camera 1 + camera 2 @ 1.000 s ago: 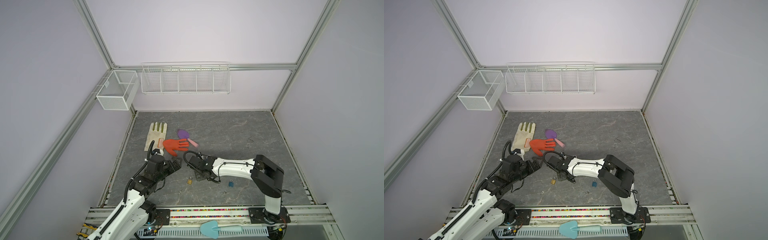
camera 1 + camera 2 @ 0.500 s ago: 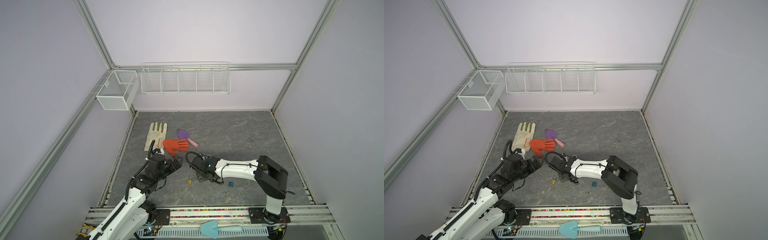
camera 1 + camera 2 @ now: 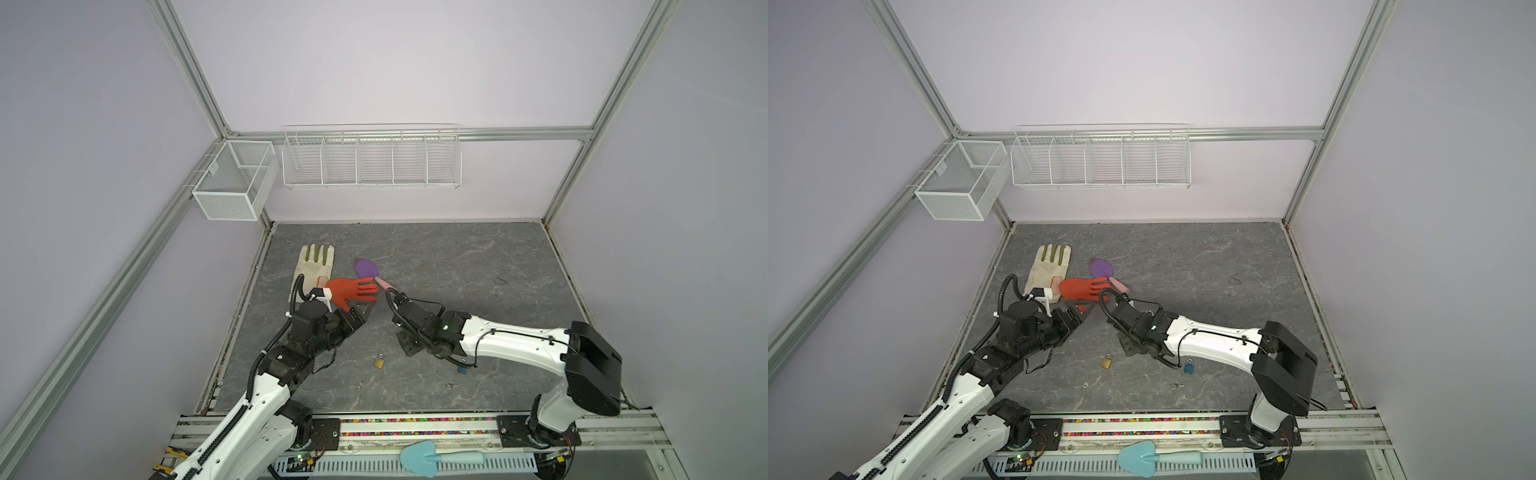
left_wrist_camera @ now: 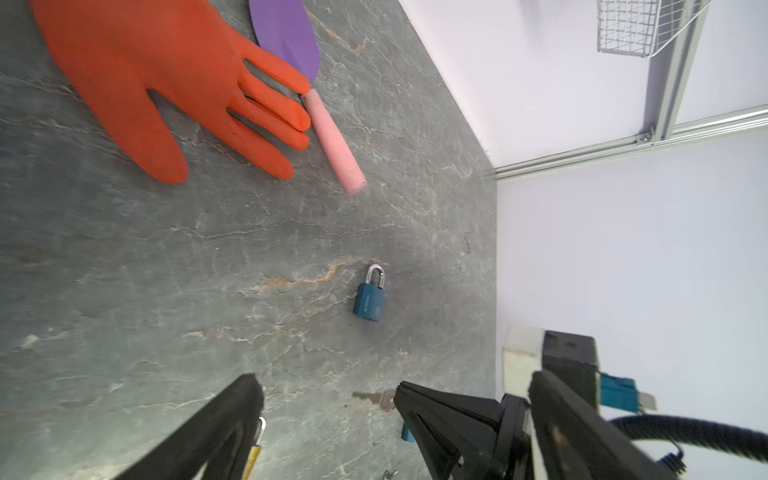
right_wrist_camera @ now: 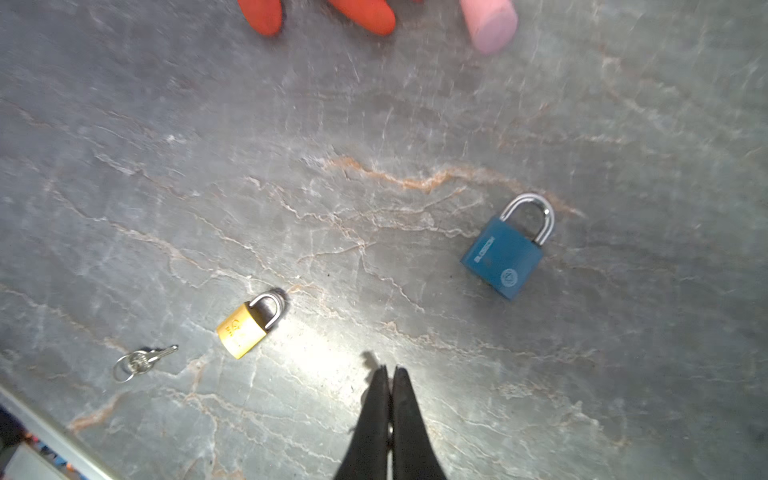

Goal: Unlock with the key

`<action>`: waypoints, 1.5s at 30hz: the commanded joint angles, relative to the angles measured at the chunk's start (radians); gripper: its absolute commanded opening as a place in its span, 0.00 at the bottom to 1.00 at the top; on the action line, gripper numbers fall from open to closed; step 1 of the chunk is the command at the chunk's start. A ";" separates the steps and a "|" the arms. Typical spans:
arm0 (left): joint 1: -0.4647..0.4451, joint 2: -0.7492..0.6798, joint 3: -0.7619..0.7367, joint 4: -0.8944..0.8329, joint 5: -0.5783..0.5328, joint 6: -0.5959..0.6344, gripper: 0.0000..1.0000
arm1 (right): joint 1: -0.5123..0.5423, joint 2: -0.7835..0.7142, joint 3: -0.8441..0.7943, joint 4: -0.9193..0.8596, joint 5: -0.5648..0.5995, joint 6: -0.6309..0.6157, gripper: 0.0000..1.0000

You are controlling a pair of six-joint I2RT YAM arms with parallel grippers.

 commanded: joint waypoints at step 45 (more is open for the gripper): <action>-0.324 0.131 0.051 0.540 -0.341 -0.783 0.93 | -0.134 -0.224 0.020 0.574 -0.243 -0.326 0.06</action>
